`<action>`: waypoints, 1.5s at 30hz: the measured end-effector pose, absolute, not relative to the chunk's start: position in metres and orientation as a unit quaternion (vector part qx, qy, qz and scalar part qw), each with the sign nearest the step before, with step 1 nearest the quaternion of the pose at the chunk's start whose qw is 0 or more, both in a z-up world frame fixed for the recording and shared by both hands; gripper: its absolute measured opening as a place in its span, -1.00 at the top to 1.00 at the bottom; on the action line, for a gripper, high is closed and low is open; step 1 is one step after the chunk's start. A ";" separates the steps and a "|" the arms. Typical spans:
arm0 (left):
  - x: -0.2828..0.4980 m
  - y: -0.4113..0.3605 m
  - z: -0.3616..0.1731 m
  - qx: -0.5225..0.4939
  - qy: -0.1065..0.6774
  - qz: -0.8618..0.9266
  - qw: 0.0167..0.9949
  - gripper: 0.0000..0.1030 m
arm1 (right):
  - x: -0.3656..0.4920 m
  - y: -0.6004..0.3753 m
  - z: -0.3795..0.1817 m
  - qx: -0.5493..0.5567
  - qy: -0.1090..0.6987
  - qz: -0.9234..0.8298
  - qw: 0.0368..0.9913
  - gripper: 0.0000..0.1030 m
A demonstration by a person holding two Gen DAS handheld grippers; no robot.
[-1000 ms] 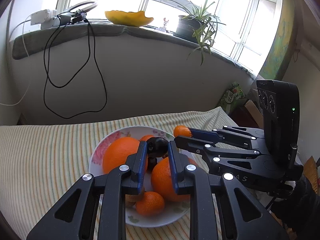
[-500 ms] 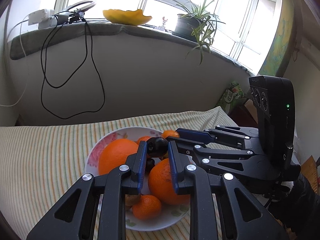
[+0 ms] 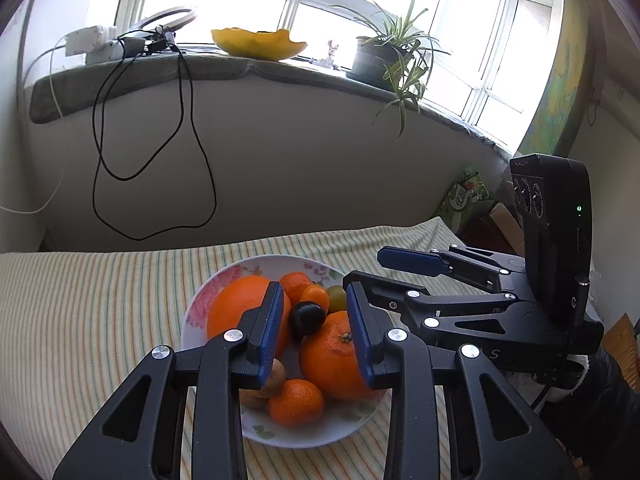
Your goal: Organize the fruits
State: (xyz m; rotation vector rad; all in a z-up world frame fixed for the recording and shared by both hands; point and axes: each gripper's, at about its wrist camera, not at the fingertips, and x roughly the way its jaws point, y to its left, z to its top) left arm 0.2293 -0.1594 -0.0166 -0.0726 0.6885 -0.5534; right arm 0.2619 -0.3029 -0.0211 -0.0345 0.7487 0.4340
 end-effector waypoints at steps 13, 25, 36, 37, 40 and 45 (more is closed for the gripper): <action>0.201 -0.153 -0.006 -0.027 0.318 -0.255 0.913 0.13 | 0.233 -0.307 -0.008 -0.013 0.346 0.191 0.919 -0.43; 0.166 -0.139 -0.001 -0.011 0.305 -0.186 0.934 -0.50 | 0.182 -0.314 0.007 -0.027 0.305 0.143 0.941 -0.79; 0.138 -0.133 -0.001 0.004 0.291 -0.146 0.946 -0.54 | 0.147 -0.327 0.010 0.013 0.290 0.115 0.950 -0.80; 0.136 -0.134 -0.001 0.005 0.289 -0.144 0.946 -0.54 | 0.144 -0.328 0.010 0.018 0.289 0.113 0.950 -0.80; 0.131 -0.136 -0.001 0.007 0.287 -0.145 0.947 -0.54 | 0.136 -0.330 0.010 0.025 0.286 0.106 0.952 -0.80; 0.124 -0.140 0.002 0.009 0.282 -0.145 0.948 -0.54 | 0.129 -0.331 0.010 0.032 0.285 0.106 0.952 -0.80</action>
